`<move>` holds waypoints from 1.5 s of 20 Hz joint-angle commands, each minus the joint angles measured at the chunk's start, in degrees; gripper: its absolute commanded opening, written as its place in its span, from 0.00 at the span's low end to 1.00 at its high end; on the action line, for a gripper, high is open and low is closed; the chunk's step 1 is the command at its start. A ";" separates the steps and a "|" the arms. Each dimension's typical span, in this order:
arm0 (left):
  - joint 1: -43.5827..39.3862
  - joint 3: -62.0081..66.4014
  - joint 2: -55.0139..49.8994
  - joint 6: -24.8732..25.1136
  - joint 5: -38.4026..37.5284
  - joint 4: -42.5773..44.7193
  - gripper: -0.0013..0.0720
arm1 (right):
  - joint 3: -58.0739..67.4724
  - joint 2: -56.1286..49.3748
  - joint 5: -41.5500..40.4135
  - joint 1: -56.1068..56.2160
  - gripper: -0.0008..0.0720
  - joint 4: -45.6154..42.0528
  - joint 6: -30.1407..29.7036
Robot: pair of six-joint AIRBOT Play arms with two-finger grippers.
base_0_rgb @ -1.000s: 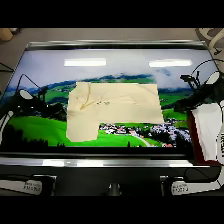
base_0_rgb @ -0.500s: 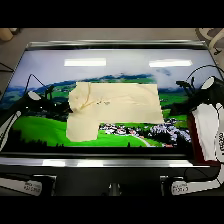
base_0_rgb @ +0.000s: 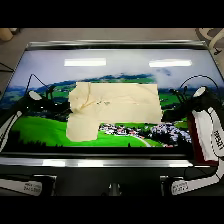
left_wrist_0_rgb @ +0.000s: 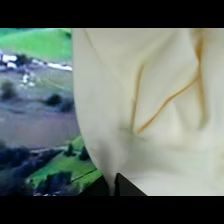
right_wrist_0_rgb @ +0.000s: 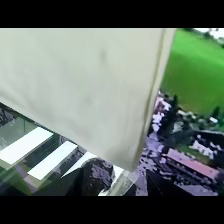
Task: Fold the shirts.
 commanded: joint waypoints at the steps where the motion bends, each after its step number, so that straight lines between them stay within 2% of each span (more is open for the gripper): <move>1: 0.00 0.07 1.60 0.00 0.11 -0.44 0.06 | -0.76 -2.12 -1.36 0.02 0.58 4.35 -0.26; 2: 0.00 0.07 2.03 0.00 0.11 -0.44 0.06 | -0.76 -2.60 -1.42 0.02 0.57 5.03 -0.24; 5: -0.02 0.07 3.34 0.00 -0.07 -0.46 0.06 | -0.76 -3.19 -4.11 0.00 0.44 5.20 0.46; 8: 0.00 0.07 4.70 0.04 -1.20 -0.46 0.06 | -0.74 -3.19 -7.06 0.00 0.04 5.35 2.45; 10: 0.00 0.07 5.88 0.04 -1.36 -0.44 0.06 | -0.63 -2.93 -7.34 0.00 0.03 6.27 1.70; 12: 0.04 0.96 8.68 0.98 -1.70 -0.44 0.06 | 0.90 -0.70 -6.80 0.00 0.03 7.58 -1.90; 14: 0.04 5.05 14.05 3.26 -2.80 -0.39 0.06 | 5.16 4.81 -7.76 0.00 0.03 8.22 -5.55; 17: 0.55 18.75 26.56 3.43 -2.29 -0.22 0.06 | 18.91 18.21 -8.26 -0.11 0.03 5.92 -9.03; 20: 1.29 34.29 39.71 3.43 5.84 1.40 0.06 | 29.46 35.69 -16.63 -0.11 0.04 2.10 -9.03; 22: 1.05 38.18 46.99 3.39 14.49 1.49 0.06 | 30.18 46.73 -27.15 -0.11 0.04 0.90 -9.07; 23: 0.74 38.25 50.38 3.39 17.62 1.05 0.06 | 30.18 50.97 -29.57 -0.11 0.04 0.11 -9.03; 26: 0.83 38.23 55.28 2.75 17.49 1.07 0.06 | 30.18 56.92 -27.76 -0.11 0.04 -1.16 -8.98; 30: 0.83 38.23 55.56 2.78 15.63 2.08 0.06 | 30.18 57.05 -22.86 -0.11 0.04 -2.82 -8.79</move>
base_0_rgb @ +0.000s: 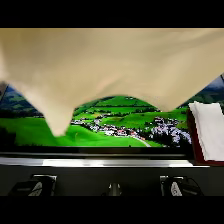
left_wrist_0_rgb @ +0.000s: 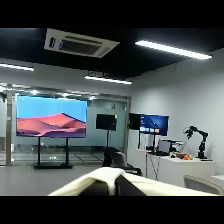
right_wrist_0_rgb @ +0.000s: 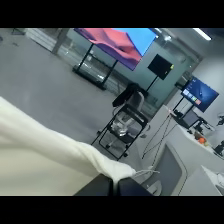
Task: Fold the shirts.
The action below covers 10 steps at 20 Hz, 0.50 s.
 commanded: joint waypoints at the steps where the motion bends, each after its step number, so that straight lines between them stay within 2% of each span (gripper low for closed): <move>1: -0.02 0.68 1.60 -0.28 -0.22 2.36 0.06 | 0.39 1.55 3.06 0.00 0.04 -1.77 0.07; 2: -0.02 0.68 1.20 -1.62 -1.18 4.52 0.06 | 0.39 1.01 4.76 0.00 0.04 -1.99 0.09; 4: -0.02 0.68 -0.20 -8.33 -4.44 9.38 0.06 | 0.39 -1.51 10.56 0.00 0.04 -1.99 0.09; 8: -0.02 -1.27 -7.26 -9.33 -20.28 18.01 0.06 | -0.46 -11.56 26.60 0.02 0.04 -3.34 0.17; 10: -0.07 -7.21 -11.98 -9.33 -21.00 17.81 0.06 | -3.85 -19.26 30.86 0.11 0.04 -3.30 1.14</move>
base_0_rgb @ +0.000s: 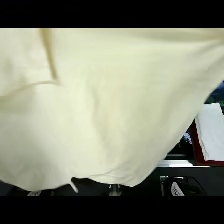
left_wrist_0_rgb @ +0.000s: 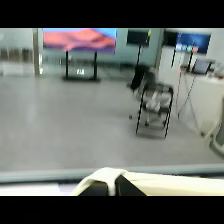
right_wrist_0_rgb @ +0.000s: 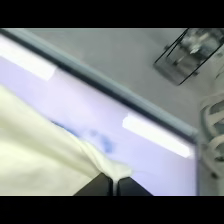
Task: Fold the shirts.
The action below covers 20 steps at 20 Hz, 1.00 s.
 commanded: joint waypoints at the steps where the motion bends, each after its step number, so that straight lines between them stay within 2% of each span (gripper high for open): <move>1: -0.24 -8.46 -7.54 -1.25 -6.16 3.82 0.06 | -4.76 -12.17 11.08 0.07 0.04 -0.85 1.49; 4: -1.03 -22.43 -15.96 -0.52 -3.50 3.56 0.06 | -10.88 -24.46 9.60 0.07 0.04 -0.87 3.78; 7: -1.66 -29.35 -25.68 0.94 4.61 2.80 0.06 | -11.21 -34.88 0.39 0.07 0.04 -0.57 4.09; 11: -1.73 -27.41 -36.54 0.96 15.02 -1.51 0.06 | -11.21 -41.83 -14.75 0.07 0.04 4.70 4.17; 15: -1.75 -22.56 -42.34 0.96 24.74 -4.17 0.06 | -11.21 -43.76 -30.16 0.50 0.04 5.29 3.28; 18: -1.77 -18.23 -45.83 0.92 28.35 -5.07 0.06 | -11.23 -44.39 -38.47 4.28 0.04 5.07 -2.58; 20: -1.86 -17.03 -47.71 0.96 29.22 -5.01 0.06 | -11.23 -45.35 -42.12 7.85 0.04 5.03 -3.30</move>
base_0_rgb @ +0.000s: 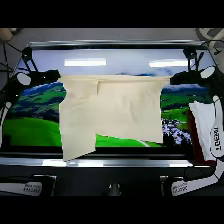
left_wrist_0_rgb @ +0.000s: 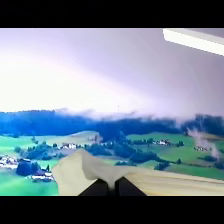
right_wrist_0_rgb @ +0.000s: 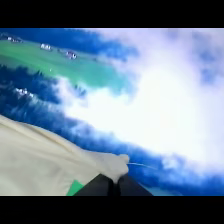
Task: Fold the shirts.
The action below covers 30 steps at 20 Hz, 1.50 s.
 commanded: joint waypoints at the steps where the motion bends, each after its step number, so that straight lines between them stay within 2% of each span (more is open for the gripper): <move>1: 0.15 2.49 -4.24 0.02 4.24 -1.25 0.06 | -0.04 -2.10 -9.81 5.16 0.04 0.26 -2.86; 5: 0.92 2.49 -6.84 -0.39 0.96 -1.25 0.06 | -0.04 -4.31 -7.65 6.91 0.04 0.24 0.63; 9: 1.86 2.54 -4.61 3.23 -3.32 -1.22 0.06 | 0.09 -3.61 -0.63 6.91 0.04 0.76 1.68; 10: 2.32 2.56 -3.58 4.00 -6.40 -1.05 0.06 | 0.09 -3.08 2.82 6.91 0.04 0.72 1.66; 13: 3.82 2.45 -2.36 5.64 -22.47 -0.09 0.06 | 0.07 -2.95 15.69 6.80 0.04 -2.51 1.75; 16: 3.96 1.42 -3.91 5.60 -34.80 4.24 0.06 | 0.00 -5.25 21.64 6.80 0.04 -6.08 2.95; 19: 3.98 -0.61 -5.07 5.35 -37.90 5.44 0.06 | 0.00 -7.72 22.47 6.82 0.04 -6.23 3.91; 24: 3.96 -0.85 -6.73 2.71 -38.47 5.33 0.07 | 0.02 -9.33 24.00 6.82 0.04 -5.86 4.90; 25: 3.96 -0.72 -6.64 2.73 -38.53 5.20 0.18 | 0.04 -9.25 24.00 6.80 0.09 -5.27 4.90; 26: 4.04 0.15 -6.60 2.71 -39.63 5.25 0.41 | 0.28 -8.96 24.50 6.71 0.32 -4.68 4.90; 27: 4.44 1.66 -6.51 2.51 -41.51 5.22 0.54 | 0.87 -8.41 25.77 6.62 0.47 -4.74 4.87; 29: 6.03 4.85 -5.53 2.58 -45.62 5.25 0.56 | 2.84 -6.49 30.16 5.33 0.61 -4.94 4.83; 30: 7.32 5.79 -4.37 2.58 -47.71 5.25 0.56 | 3.06 -5.01 32.22 4.02 0.61 -5.01 4.83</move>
